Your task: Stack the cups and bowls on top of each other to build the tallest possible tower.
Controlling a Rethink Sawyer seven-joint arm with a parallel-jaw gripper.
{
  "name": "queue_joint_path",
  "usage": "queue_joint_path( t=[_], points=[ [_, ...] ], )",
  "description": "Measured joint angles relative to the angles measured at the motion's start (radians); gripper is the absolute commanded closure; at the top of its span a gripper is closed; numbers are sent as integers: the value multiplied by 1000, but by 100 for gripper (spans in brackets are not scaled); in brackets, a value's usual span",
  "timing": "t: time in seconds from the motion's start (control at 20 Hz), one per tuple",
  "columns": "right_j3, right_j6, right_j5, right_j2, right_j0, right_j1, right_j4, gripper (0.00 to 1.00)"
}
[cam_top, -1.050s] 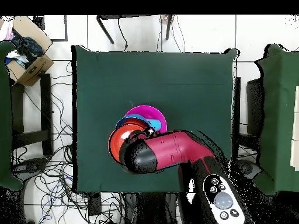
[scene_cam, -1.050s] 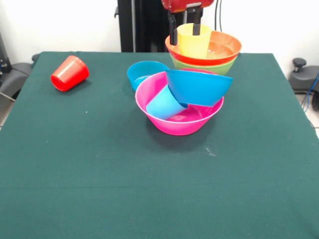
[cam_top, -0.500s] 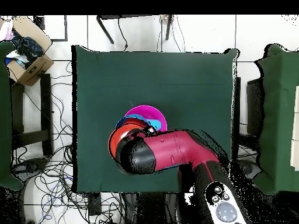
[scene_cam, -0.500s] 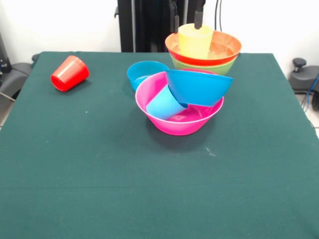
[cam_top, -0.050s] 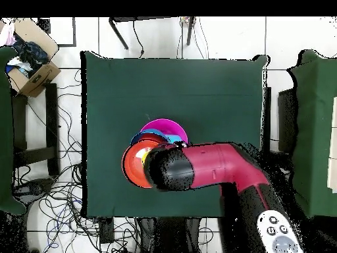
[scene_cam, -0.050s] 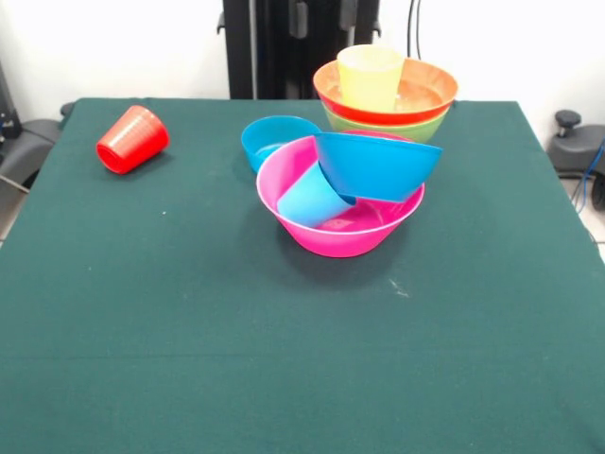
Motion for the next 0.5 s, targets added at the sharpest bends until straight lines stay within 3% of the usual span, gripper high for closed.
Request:
queue_joint_path(
  t=[0.25, 0.5],
  points=[
    [-47, 0, 8, 39, -86, 43, -11, 0],
    [-118, 0, 9, 73, -170, 133, -71, 0]
  ],
)
